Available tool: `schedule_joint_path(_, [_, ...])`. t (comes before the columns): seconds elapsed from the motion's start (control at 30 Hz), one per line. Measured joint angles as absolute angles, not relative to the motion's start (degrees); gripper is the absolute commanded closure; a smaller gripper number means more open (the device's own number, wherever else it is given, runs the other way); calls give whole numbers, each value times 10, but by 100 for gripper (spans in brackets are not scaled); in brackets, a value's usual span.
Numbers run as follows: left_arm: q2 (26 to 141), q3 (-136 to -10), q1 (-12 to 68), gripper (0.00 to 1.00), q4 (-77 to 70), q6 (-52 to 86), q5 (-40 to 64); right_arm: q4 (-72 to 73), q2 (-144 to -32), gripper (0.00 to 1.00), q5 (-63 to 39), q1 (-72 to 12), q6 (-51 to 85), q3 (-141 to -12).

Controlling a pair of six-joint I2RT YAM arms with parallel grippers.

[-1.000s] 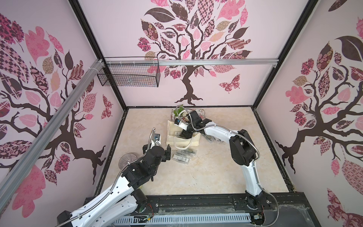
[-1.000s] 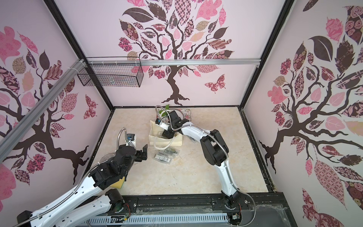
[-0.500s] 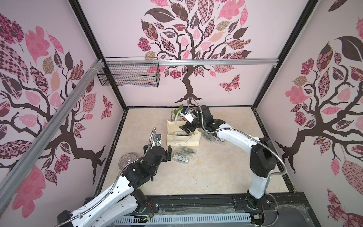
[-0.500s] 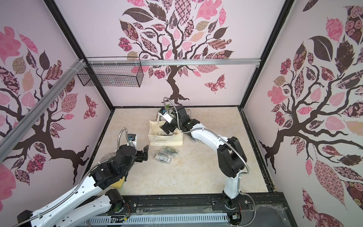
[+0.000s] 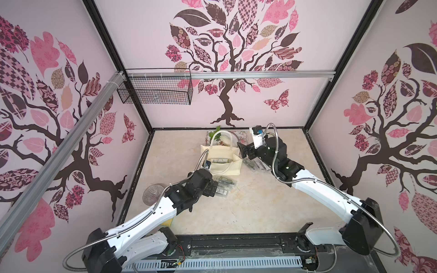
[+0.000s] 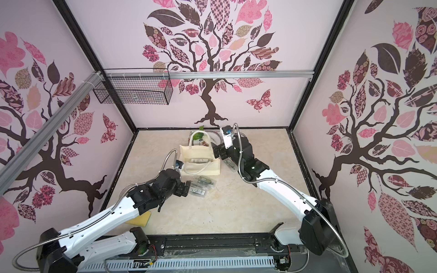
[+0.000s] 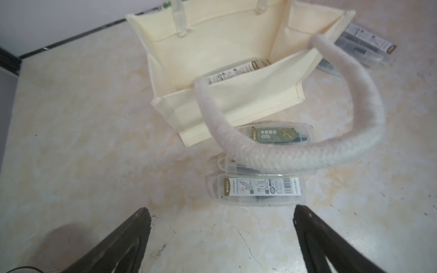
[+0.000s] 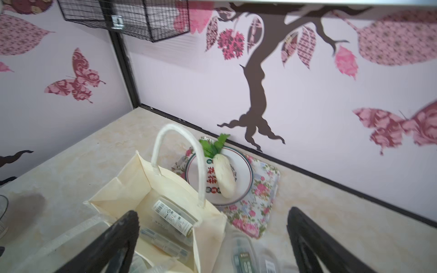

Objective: Put the compass set into the canvas bag
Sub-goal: Pick up the compass set at the center of the board.

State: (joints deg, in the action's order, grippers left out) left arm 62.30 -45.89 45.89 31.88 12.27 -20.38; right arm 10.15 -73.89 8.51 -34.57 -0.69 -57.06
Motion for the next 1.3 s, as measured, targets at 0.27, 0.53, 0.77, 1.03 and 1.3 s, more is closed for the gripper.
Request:
schedule_joint_path(0.27, [709,-468,513,3,316,24,-145,56,-621,0,112,-318,116,-442])
schedule_joint_path(0.53, [711,-445,544,6,249,-107,-147,28,-587,0,122,-319,171,-347])
schedule_joint_path(0.77, [722,-411,544,14,232,-230,-123,20,-583,0,114,-319,196,-291])
schedule_joint_path(1.03, [790,-414,511,24,219,-320,-106,29,-569,0,93,-319,210,-276])
schedule_joint_path(1.3, [851,-454,458,26,224,-387,-101,36,-551,0,84,-319,219,-269])
